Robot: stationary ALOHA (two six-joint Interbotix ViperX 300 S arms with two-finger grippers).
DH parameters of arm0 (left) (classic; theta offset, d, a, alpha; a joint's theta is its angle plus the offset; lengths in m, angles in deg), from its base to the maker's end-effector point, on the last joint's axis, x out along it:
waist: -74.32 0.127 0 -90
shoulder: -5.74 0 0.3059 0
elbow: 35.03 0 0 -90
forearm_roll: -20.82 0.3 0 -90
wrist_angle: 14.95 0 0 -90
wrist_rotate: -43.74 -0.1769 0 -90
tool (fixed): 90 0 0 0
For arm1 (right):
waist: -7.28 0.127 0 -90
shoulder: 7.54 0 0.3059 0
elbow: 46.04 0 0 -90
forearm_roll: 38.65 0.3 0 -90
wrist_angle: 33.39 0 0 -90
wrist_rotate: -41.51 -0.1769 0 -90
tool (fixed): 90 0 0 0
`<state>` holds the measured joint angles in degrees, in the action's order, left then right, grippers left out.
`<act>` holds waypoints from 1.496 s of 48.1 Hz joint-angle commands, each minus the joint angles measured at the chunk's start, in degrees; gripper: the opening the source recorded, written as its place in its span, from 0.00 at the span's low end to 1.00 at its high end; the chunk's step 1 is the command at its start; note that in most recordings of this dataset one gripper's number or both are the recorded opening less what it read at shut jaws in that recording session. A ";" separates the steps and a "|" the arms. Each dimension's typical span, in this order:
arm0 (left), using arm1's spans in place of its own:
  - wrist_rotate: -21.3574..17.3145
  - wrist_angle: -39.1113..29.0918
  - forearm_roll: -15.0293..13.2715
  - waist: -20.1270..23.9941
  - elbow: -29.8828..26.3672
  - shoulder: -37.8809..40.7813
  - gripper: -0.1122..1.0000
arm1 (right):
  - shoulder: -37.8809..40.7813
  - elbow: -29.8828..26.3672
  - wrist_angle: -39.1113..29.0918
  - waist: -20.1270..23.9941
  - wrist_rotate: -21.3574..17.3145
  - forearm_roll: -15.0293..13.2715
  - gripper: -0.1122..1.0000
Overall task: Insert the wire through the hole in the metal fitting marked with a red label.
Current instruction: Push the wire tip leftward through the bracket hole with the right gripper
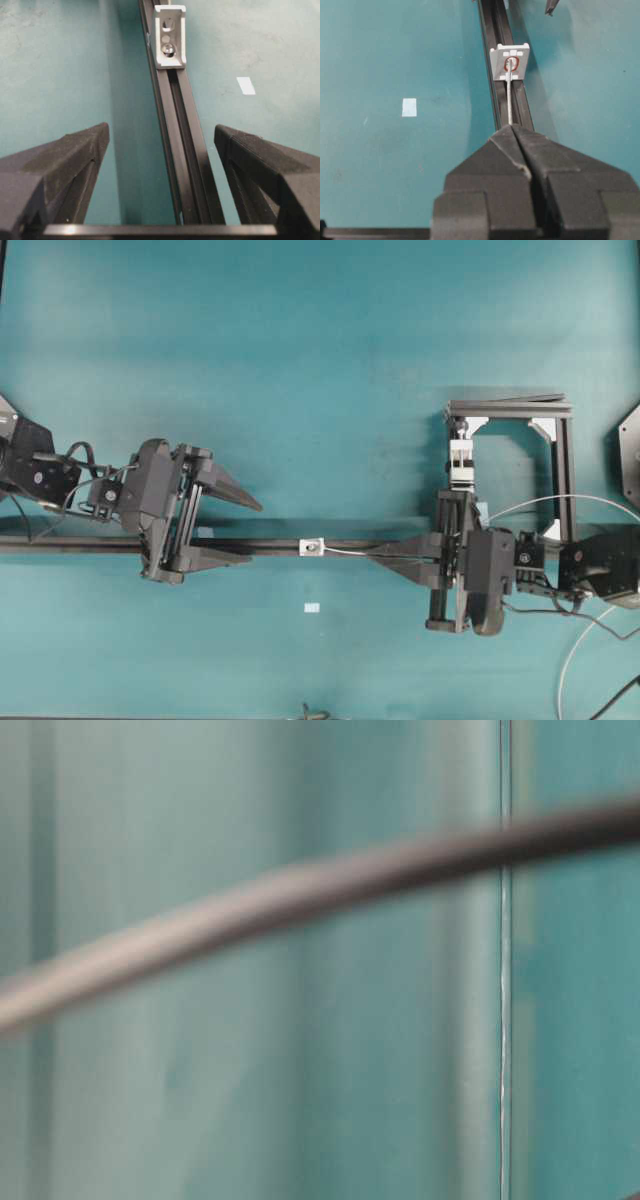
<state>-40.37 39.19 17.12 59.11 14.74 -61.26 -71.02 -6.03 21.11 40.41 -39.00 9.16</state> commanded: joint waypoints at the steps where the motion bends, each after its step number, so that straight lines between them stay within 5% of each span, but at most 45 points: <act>1: -0.09 0.26 0.18 -0.26 -0.26 -1.41 0.84 | -0.35 -1.05 0.26 -0.18 0.09 -0.18 0.09; 41: -0.09 0.18 0.18 -0.35 -0.88 -1.05 0.84 | 1.05 -3.34 -0.88 -2.99 0.09 -3.08 0.09; 72: 0.09 0.26 0.18 -0.35 -1.67 -1.05 0.84 | 2.37 -6.77 -3.96 -6.68 0.26 -9.93 0.09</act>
<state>-40.37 39.10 17.21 59.11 13.86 -61.26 -67.95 -11.74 17.15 33.91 -38.83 0.11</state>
